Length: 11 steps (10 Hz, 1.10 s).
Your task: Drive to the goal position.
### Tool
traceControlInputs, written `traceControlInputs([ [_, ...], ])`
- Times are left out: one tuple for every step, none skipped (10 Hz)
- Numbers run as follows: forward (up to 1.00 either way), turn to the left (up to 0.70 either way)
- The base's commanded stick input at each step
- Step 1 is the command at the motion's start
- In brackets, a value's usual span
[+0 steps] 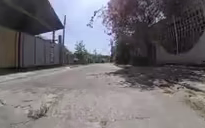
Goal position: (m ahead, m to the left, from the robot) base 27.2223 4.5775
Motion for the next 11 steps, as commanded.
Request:
traceControlInputs([
  [1.00, -0.36],
  [1.00, -0.36],
  [1.00, -0.36],
  [1.00, -0.36],
  [1.00, -0.36],
  [1.00, -0.36],
  [1.00, 0.04],
  [1.00, 0.04],
  [1.00, 0.04],
  [1.00, 0.04],
  [1.00, 0.04],
])
